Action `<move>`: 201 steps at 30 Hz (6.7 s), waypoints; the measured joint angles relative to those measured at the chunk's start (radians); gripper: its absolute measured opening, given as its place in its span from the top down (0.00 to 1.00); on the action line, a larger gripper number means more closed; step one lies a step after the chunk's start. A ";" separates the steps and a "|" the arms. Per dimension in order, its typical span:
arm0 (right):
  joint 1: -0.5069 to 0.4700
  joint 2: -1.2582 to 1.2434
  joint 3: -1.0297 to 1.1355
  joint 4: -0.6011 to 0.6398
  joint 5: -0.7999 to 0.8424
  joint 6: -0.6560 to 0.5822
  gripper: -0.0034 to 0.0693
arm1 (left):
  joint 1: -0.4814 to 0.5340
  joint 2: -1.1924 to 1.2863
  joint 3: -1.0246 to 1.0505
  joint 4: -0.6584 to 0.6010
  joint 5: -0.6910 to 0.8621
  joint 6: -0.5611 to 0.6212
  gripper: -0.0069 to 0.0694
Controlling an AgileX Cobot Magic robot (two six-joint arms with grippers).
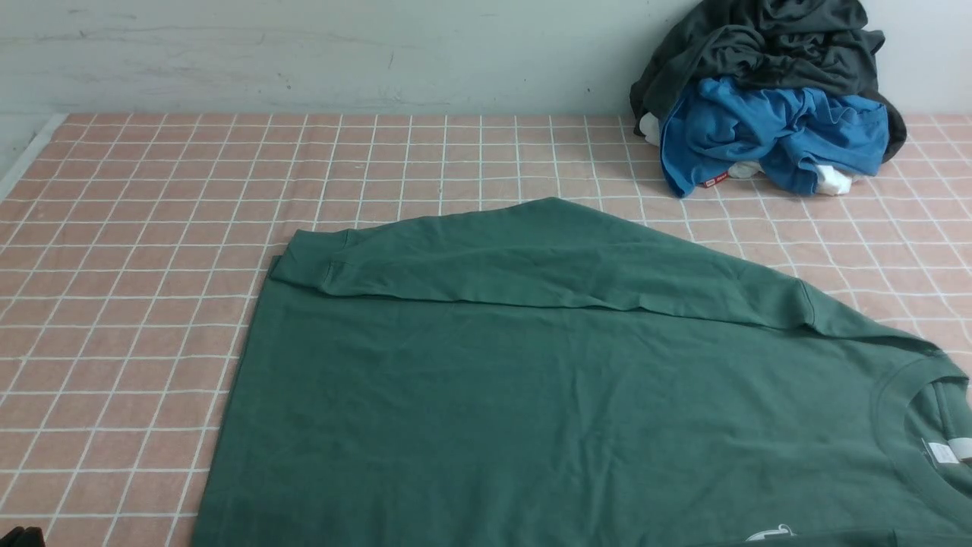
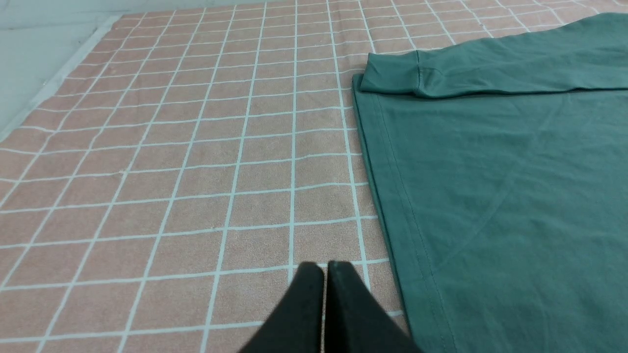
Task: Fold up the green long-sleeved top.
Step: Use the left arm to clamp the cuff closest to it, then use the left arm to drag and place the cuff at the centered position on the left edge of the fabric
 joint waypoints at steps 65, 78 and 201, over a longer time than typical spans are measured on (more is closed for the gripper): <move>0.000 0.000 0.000 0.110 -0.006 0.077 0.97 | 0.000 0.000 0.002 -0.692 -0.052 -0.290 0.91; 0.000 0.000 0.001 0.715 -0.079 0.337 0.97 | 0.000 0.000 -0.055 -0.700 -0.076 -0.149 0.91; 0.370 1.152 -0.787 -0.061 0.604 -0.094 0.96 | -0.346 2.046 -1.673 0.116 0.803 0.262 0.71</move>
